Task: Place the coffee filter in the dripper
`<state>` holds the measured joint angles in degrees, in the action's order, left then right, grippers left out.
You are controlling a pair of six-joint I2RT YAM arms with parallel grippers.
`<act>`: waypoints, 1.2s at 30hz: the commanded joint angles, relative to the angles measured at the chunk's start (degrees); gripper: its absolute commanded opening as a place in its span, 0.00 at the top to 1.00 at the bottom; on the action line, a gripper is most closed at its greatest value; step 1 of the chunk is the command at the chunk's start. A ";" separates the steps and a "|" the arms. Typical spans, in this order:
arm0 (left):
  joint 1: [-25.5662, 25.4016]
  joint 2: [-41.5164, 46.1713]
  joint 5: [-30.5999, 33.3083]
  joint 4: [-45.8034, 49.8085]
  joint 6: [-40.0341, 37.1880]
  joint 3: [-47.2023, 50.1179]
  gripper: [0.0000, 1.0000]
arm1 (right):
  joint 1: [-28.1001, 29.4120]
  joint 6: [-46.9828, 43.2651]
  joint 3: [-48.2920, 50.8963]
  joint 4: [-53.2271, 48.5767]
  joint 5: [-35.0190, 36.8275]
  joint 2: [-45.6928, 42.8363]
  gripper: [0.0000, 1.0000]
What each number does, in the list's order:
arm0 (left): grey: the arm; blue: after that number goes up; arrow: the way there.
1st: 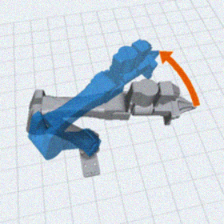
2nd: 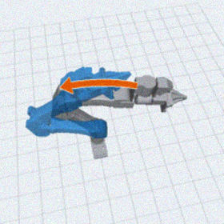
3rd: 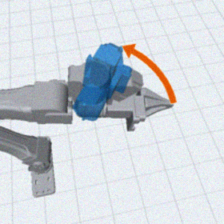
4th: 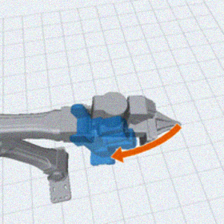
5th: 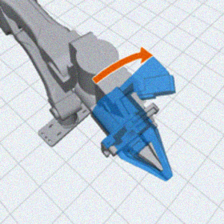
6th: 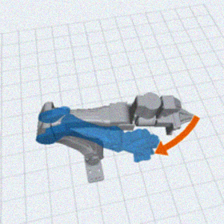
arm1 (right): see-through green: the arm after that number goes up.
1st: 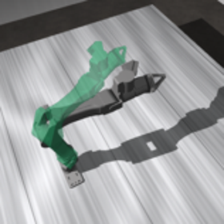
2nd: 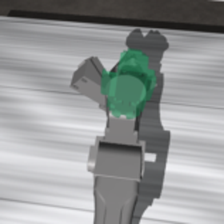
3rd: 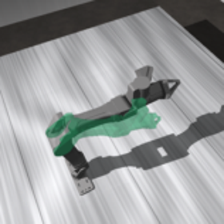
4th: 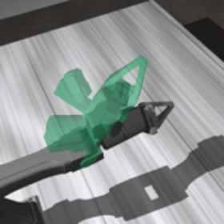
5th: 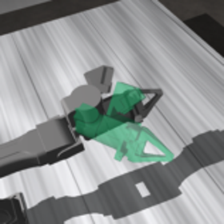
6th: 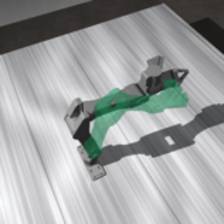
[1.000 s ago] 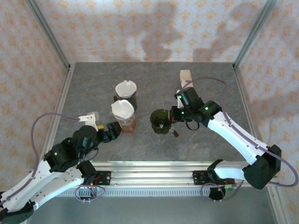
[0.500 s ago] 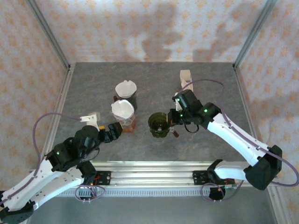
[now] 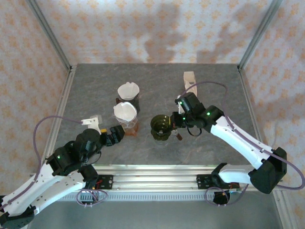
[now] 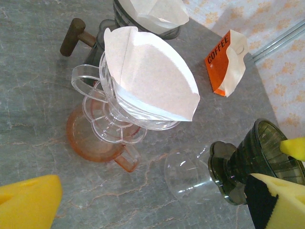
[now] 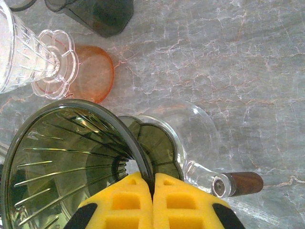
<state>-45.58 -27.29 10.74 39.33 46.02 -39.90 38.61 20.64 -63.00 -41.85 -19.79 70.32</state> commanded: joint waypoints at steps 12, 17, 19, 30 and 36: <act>0.59 0.21 0.39 -0.77 0.12 1.50 0.00 | 0.87 -3.09 -4.38 -4.87 4.71 1.41 1.00; 0.64 0.48 0.72 -0.82 -0.04 1.50 0.00 | 1.62 -1.65 -2.98 -3.16 3.57 1.47 1.00; 0.71 0.24 0.56 -0.80 -0.17 1.38 0.00 | 1.67 -1.21 -2.37 -2.64 3.36 1.36 0.98; 0.66 0.59 0.37 -0.88 0.19 1.77 0.00 | 1.73 0.01 -1.67 -2.09 5.10 -0.28 0.40; 0.72 0.57 0.12 -0.67 -0.23 1.19 0.00 | 0.89 0.30 -3.25 -2.76 15.95 -4.67 0.32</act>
<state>-45.58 -27.24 10.72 39.13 46.02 -38.83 40.07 20.58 -64.95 -44.58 -11.53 69.12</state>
